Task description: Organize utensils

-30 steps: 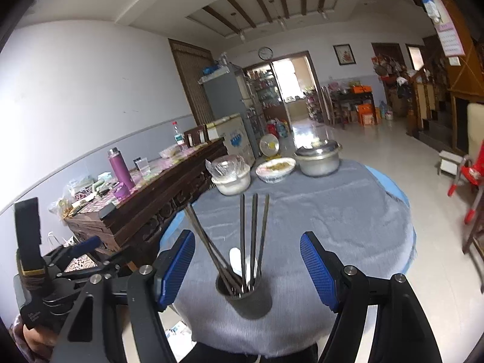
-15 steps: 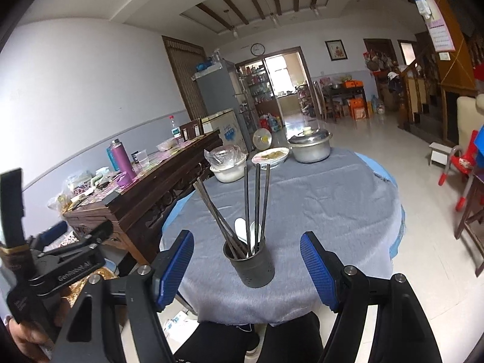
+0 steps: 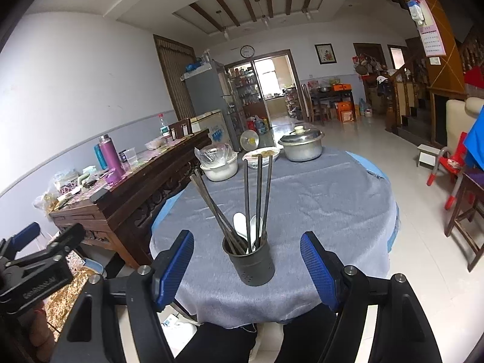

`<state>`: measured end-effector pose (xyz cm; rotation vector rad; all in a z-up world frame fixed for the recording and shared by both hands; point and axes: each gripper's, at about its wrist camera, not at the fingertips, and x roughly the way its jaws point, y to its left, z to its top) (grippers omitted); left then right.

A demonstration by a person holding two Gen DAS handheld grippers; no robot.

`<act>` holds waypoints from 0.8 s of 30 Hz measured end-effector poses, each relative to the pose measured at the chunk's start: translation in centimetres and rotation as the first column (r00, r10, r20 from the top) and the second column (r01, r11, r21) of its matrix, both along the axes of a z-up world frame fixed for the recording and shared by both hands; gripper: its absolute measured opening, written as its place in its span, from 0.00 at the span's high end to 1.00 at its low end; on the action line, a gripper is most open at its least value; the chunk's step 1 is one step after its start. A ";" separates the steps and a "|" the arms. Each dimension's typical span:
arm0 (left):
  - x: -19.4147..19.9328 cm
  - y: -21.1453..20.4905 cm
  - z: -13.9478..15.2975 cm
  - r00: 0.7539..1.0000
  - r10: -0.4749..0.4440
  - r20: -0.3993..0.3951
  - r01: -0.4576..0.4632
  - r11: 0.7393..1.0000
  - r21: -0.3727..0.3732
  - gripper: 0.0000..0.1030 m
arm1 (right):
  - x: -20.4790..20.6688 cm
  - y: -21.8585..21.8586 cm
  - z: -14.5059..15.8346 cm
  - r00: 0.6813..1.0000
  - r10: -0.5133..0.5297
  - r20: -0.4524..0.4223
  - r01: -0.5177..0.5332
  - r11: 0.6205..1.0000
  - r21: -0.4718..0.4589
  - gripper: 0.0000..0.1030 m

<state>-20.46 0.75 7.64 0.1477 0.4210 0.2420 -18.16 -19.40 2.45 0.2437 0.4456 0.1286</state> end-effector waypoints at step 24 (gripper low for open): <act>-0.1 0.4 0.1 1.000 0.005 -0.005 -0.005 1.000 -0.025 0.00 | 0.0 0.3 -0.1 1.000 0.005 -0.001 -0.005 1.000 -0.024 0.26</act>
